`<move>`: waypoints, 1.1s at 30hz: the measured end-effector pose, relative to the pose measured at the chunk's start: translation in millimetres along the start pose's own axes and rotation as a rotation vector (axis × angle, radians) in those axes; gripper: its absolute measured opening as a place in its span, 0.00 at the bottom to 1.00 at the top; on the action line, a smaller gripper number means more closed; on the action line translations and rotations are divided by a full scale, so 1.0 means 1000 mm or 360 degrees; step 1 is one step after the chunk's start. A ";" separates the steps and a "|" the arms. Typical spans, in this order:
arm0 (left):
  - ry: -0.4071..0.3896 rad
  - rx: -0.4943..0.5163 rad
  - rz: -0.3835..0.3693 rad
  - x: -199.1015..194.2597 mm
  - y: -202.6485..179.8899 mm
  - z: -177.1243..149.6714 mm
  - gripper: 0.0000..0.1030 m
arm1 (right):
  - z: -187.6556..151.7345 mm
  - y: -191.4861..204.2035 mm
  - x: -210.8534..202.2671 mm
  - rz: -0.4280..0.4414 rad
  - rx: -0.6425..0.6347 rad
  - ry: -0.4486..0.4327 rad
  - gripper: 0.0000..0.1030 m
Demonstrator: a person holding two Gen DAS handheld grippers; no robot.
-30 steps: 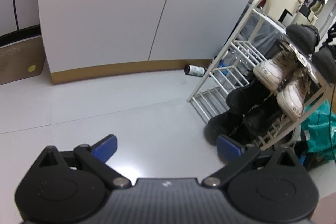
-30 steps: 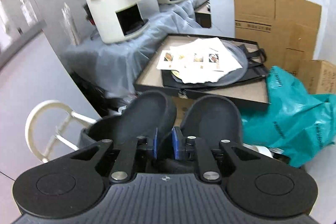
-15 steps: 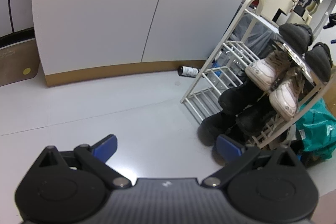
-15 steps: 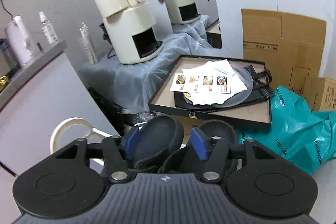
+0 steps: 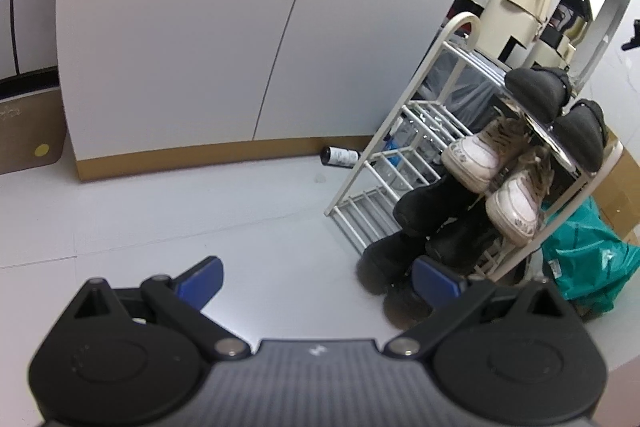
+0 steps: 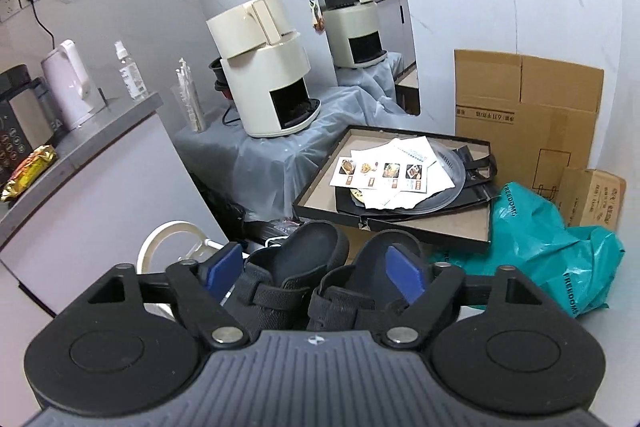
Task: Organize scattered shoes
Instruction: 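Lower the black clogs onto the top shelf and open the right tool, then withdraw the right tool back from the rack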
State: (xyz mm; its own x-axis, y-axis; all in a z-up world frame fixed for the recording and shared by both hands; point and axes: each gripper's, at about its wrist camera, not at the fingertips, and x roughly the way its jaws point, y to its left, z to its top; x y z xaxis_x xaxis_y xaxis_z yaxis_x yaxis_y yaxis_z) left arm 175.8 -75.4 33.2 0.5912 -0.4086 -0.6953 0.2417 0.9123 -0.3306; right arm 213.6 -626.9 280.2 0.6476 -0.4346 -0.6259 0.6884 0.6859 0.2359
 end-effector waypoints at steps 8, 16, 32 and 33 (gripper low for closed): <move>-0.0009 -0.0012 -0.0027 -0.004 -0.005 -0.001 0.99 | -0.002 -0.014 -0.043 -0.0009 -0.0079 -0.0015 0.92; -0.0021 0.0008 -0.0038 -0.009 -0.009 -0.002 0.99 | -0.009 -0.034 -0.078 -0.0012 -0.0052 -0.0030 0.97; -0.0046 0.0079 -0.0028 -0.016 -0.027 -0.011 0.99 | -0.085 -0.043 -0.118 0.0129 -0.0226 -0.0068 1.00; -0.0049 0.0092 -0.0019 -0.017 -0.030 -0.013 0.99 | -0.093 -0.045 -0.120 0.0134 -0.0226 -0.0070 1.00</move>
State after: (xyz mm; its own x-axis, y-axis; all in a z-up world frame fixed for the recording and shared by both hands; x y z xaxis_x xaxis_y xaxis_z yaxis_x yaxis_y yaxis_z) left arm 148.7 -96.0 46.8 0.6114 -0.4191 -0.6712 0.2923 0.9079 -0.3006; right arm 74.6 -551.1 275.8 0.7169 -0.3950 -0.5745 0.5800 0.7951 0.1770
